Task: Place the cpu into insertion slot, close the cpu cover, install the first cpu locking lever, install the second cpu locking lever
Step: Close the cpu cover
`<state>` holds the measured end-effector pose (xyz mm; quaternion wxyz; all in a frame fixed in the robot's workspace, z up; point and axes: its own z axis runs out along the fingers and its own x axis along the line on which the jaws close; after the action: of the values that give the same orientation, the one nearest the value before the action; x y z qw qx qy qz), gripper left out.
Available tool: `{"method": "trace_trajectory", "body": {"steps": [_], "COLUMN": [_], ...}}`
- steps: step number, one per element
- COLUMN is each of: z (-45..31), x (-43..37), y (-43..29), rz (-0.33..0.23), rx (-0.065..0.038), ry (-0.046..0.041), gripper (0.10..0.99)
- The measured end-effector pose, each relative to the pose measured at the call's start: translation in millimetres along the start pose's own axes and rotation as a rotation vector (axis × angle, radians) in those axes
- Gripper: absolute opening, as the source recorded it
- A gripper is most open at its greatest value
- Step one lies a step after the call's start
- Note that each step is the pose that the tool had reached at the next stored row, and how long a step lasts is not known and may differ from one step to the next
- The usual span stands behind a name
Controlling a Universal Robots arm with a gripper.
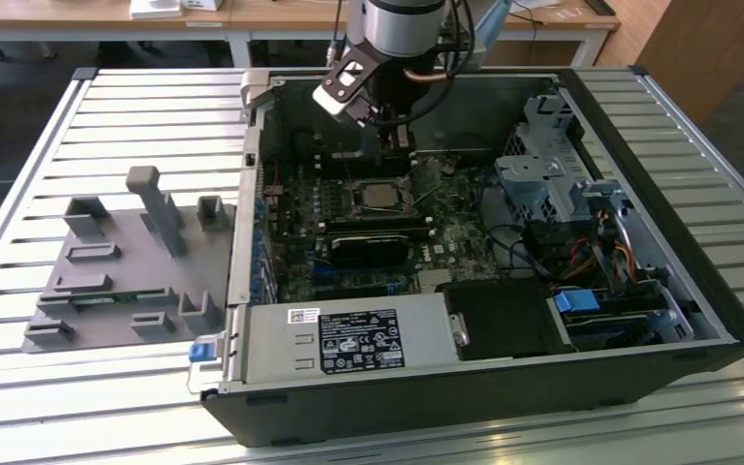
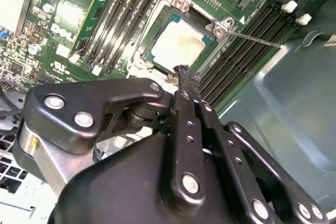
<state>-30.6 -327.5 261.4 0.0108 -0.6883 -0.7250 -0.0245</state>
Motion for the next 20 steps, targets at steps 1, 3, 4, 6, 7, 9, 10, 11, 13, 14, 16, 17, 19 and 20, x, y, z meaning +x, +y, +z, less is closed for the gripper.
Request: {"method": "trace_trajectory", "body": {"steps": [1,3,4,6,7,9,10,11,13,14,16,17,19,20], "z": [-0.3,-1.1,-1.7,-3.3,-4.9,-8.5,-10.3,-12.7,-13.1,-13.1,-13.0,-12.9,-12.6,-12.5], "x": [0.0,0.0,0.0,0.1,0.2,0.4,0.4,0.6,0.2,-0.1,-0.6,-0.8,-1.1,-1.2], "y": [0.0,0.0,0.0,0.1,0.1,0.2,0.2,0.3,3.7,5.8,10.3,12.2,15.6,17.0], "rz": [0.000,0.000,0.000,0.000,0.000,0.000,0.000,0.000,0.000,0.000,0.000,0.000,0.000,0.000], "rx": [0.000,0.000,0.000,0.000,0.000,0.000,0.000,0.000,0.000,0.000,0.000,0.000,0.000,0.000], "ry": [-0.0002,-0.0007,-0.0006,-0.0004,-0.0005,-0.0003,-0.0003,-0.0005,-0.0004,-0.0005,-0.0004,-0.0003,-0.0005,-0.0005], "gripper": [0.106,0.106,0.106,0.106,0.106,0.106,0.106,0.106,0.106,0.106,0.106,0.106,0.106,0.106]}}
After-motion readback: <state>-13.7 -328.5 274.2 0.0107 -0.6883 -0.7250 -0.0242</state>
